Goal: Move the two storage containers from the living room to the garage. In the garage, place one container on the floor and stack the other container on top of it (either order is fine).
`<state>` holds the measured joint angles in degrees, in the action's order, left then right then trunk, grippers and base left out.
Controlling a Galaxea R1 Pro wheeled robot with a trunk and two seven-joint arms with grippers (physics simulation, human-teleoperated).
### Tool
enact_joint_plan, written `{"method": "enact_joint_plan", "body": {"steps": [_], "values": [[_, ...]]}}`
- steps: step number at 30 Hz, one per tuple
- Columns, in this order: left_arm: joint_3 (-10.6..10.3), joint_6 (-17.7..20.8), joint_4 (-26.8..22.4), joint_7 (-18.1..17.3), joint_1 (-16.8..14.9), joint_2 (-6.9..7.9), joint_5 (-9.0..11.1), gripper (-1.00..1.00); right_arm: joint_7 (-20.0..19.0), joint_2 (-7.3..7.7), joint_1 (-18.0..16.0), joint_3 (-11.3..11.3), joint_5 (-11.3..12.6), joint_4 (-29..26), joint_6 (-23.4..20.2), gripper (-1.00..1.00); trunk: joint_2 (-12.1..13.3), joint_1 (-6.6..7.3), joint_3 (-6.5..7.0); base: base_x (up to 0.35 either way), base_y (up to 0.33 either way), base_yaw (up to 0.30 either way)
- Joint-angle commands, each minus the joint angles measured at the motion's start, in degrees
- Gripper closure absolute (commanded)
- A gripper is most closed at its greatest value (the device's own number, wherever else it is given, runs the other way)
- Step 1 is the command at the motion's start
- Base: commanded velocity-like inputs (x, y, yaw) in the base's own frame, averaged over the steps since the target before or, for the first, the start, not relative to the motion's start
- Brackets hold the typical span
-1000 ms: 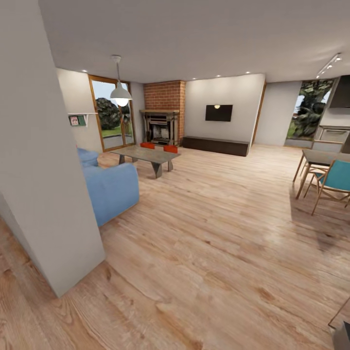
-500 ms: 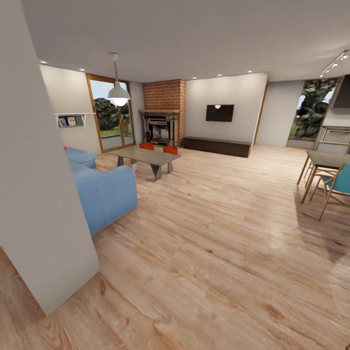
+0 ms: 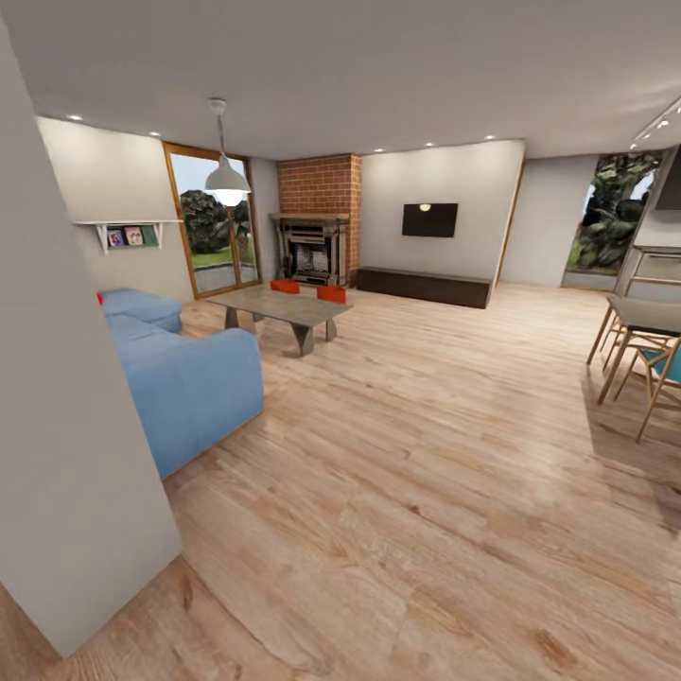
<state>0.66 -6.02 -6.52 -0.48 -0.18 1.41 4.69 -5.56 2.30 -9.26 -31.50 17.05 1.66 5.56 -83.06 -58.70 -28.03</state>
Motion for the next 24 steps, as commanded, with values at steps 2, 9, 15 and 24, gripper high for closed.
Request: {"method": "enact_joint_plan", "body": {"steps": [2, 9, 15, 24], "values": [[-0.01, -0.14, 0.01, -0.05, -0.04, 0.0, 0.49, -1.0, -0.33, -0.01, -0.06, -0.4, 0.61, 0.16, 0.36, -1.0, -0.02, -0.03, -0.05, 0.322, 0.0, 0.0], [-0.01, -0.14, 0.01, -0.05, -0.01, 0.0, 0.49, -1.0, -0.33, -0.01, -0.07, -0.4, 0.62, 0.15, 0.41, -1.0, -0.02, -0.03, -0.05, 0.322, 0.0, 0.0], [0.02, -0.14, 0.0, -0.05, -0.02, 0.0, 0.49, -1.0, -0.33, -0.01, -0.08, -0.4, 0.62, 0.18, 0.41, -1.0, -0.02, -0.03, -0.05, 0.322, 0.0, 0.0], [0.03, -0.14, 0.01, -0.05, -0.02, 0.0, 0.49, -1.0, -0.33, -0.01, -0.07, -0.4, 0.7, 0.19, 0.33, -1.0, -0.02, -0.03, -0.05, 0.322, 0.0, -0.169]]}}
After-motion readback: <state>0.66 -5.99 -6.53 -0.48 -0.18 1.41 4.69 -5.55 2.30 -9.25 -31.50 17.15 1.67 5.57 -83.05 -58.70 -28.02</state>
